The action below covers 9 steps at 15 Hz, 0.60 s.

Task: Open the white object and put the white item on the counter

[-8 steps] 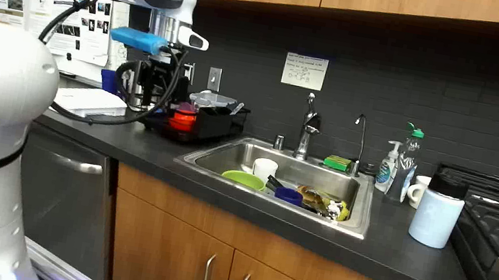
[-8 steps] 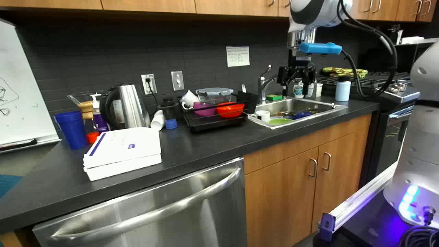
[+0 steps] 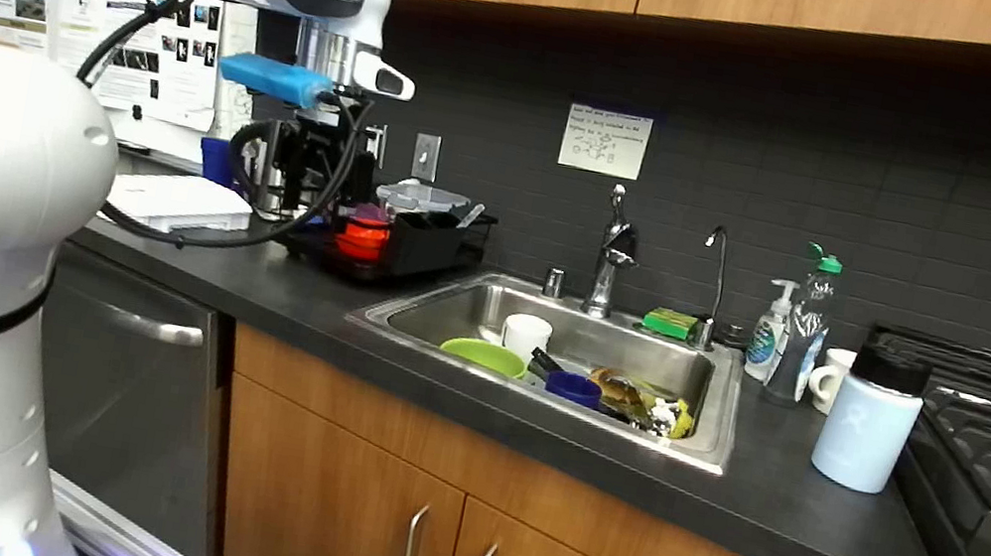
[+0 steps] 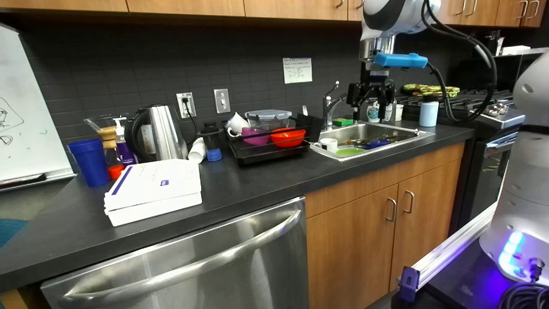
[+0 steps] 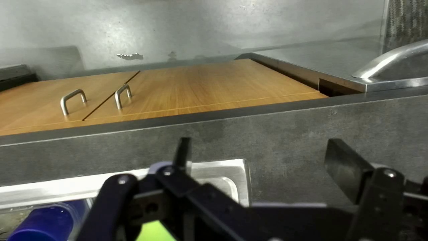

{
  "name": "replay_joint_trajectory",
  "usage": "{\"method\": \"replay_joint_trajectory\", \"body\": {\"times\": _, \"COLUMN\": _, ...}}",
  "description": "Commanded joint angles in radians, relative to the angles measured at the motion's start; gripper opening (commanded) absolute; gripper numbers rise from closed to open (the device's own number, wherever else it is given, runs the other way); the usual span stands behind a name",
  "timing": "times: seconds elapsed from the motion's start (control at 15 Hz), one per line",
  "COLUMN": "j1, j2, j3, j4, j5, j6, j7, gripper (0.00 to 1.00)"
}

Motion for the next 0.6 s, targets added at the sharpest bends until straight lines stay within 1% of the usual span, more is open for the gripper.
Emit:
{"method": "replay_joint_trajectory", "body": {"times": 0.0, "j1": -0.009, "j2": 0.000, "j3": 0.008, "j4": 0.001, "j5": 0.005, "j6": -0.003, "j7": -0.004, "gripper": 1.00}}
{"method": "replay_joint_trajectory", "body": {"times": 0.27, "j1": -0.009, "j2": 0.000, "j3": 0.008, "j4": 0.001, "j5": 0.005, "j6": -0.003, "j7": -0.004, "gripper": 1.00}}
{"method": "replay_joint_trajectory", "body": {"times": 0.4, "j1": 0.016, "j2": -0.012, "j3": 0.044, "j4": -0.006, "j5": 0.022, "j6": 0.012, "j7": 0.035, "gripper": 1.00}}
{"method": "replay_joint_trajectory", "body": {"times": 0.53, "j1": 0.063, "j2": -0.023, "j3": 0.105, "j4": -0.012, "j5": 0.061, "j6": 0.035, "j7": 0.092, "gripper": 1.00}}
